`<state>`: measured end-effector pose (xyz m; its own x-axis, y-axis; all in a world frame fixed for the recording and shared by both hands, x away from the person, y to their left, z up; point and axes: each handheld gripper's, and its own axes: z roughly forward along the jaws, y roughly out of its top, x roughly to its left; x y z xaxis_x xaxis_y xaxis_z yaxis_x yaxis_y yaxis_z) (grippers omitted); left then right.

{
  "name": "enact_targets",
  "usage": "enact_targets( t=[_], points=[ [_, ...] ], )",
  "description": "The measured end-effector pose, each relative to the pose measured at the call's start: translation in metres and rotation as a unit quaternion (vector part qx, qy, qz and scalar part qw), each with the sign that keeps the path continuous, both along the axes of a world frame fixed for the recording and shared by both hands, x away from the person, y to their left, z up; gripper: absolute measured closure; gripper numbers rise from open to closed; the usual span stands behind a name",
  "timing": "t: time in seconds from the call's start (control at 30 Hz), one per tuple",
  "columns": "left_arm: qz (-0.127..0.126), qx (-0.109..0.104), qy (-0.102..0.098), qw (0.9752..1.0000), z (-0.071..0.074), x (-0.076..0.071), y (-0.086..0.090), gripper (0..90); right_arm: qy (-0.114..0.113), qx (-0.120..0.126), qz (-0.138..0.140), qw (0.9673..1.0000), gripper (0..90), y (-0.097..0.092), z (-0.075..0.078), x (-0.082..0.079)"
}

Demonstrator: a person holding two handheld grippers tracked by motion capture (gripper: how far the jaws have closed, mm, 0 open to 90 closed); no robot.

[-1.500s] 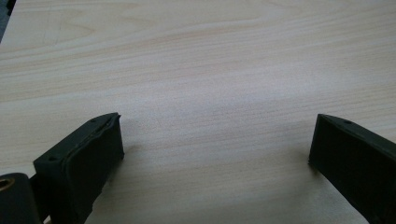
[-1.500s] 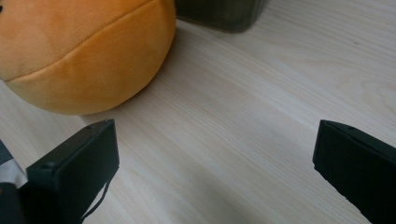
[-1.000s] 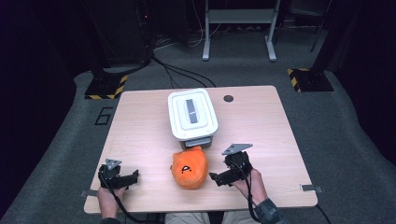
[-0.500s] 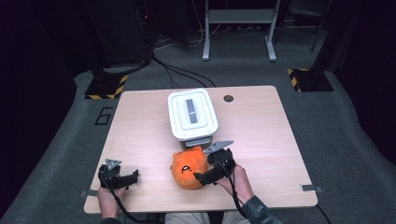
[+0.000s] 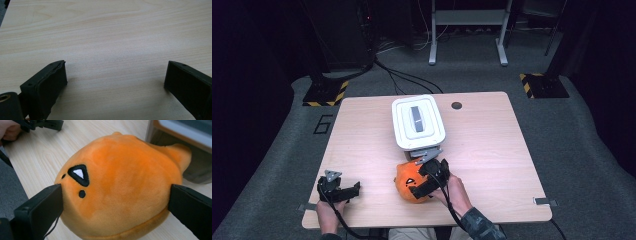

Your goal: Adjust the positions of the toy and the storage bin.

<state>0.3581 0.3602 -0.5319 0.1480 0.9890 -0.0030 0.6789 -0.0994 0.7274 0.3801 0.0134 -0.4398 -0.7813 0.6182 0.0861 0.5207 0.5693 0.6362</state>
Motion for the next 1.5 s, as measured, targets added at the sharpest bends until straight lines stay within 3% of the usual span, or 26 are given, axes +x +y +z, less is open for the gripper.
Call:
enact_targets(
  t=[0.33, 0.6, 0.77, 1.07, 1.33, 1.5],
  points=[
    [0.002, -0.001, 0.001, 1.0, 0.0, 0.0, 0.0, 4.2, 0.011, -0.033, 0.003, 0.9994, 0.6, 0.009, -0.013, -0.001],
    [0.003, 0.0, 0.001, 1.0, 0.0, 0.0, 0.0, 4.7, 0.012, -0.041, -0.01, 0.9991, 15.4, 0.006, -0.021, 0.002],
    [0.002, 0.0, 0.0, 1.0, 0.0, 0.0, 0.0, 4.8, 0.001, -0.047, -0.009, 0.9989, 31.6, 0.001, -0.024, 0.003],
    [0.0, 0.002, 0.003, 1.0, 0.001, -0.001, 0.001, 4.8, -0.001, -0.03, -0.012, 0.9995, 54.4, -0.007, -0.024, 0.003],
    [0.0, 0.002, 0.003, 1.0, 0.001, -0.001, 0.001, 4.8, 0.015, 0.003, -0.005, 0.9999, 59.2, -0.018, -0.026, 0.005],
    [0.003, -0.001, 0.0, 1.0, 0.0, 0.0, 0.0, 4.8, 0.005, 0.011, -0.008, 0.9999, 62.8, -0.019, -0.024, 0.0]
  ],
)
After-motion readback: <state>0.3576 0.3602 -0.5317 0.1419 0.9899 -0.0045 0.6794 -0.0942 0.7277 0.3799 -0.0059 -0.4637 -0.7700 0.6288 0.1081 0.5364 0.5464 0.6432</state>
